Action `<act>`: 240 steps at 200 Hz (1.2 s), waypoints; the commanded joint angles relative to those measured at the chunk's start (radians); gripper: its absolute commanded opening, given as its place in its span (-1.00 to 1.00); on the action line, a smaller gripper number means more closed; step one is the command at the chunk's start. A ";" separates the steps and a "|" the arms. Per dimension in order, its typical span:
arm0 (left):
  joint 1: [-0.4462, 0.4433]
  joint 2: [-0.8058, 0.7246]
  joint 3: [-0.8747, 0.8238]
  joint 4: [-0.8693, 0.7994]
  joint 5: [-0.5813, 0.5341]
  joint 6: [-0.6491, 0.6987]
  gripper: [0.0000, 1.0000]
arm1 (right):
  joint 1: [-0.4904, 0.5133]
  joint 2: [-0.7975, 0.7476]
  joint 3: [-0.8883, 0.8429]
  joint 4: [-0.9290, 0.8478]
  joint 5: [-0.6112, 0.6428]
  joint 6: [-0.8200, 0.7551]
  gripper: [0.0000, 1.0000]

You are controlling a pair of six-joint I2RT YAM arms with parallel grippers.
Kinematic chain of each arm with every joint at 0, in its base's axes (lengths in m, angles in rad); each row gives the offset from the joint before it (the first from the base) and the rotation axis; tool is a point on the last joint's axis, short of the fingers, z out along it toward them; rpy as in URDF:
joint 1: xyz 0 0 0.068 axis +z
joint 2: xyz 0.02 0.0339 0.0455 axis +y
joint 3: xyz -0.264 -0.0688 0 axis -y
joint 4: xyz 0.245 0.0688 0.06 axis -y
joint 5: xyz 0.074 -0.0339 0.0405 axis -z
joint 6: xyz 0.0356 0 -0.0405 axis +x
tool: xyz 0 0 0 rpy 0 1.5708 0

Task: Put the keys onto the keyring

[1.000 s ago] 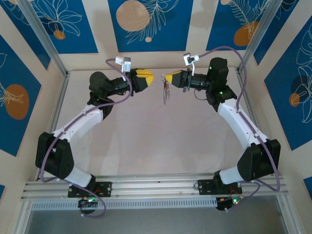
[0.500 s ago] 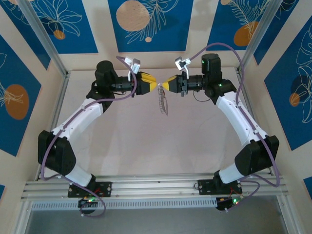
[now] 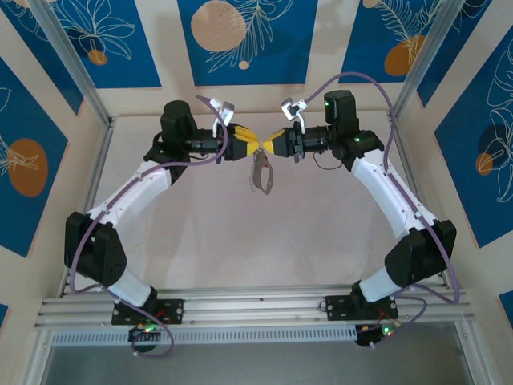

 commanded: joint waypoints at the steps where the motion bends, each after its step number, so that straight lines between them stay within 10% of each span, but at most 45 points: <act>1: -0.012 0.020 0.037 -0.006 0.040 0.022 -0.36 | 0.008 0.003 0.036 -0.004 -0.013 -0.010 -1.00; 119: -0.027 0.021 -0.006 0.181 0.007 -0.080 -0.82 | 0.005 -0.013 0.004 0.036 -0.008 0.015 -1.00; 146: -0.027 0.011 -0.040 0.286 -0.017 -0.146 -1.00 | -0.040 -0.094 -0.107 0.209 0.019 0.134 -0.50; 240: -0.027 0.051 -0.115 0.816 -0.037 -0.525 -1.00 | -0.086 -0.270 -0.481 0.652 0.136 0.371 -0.15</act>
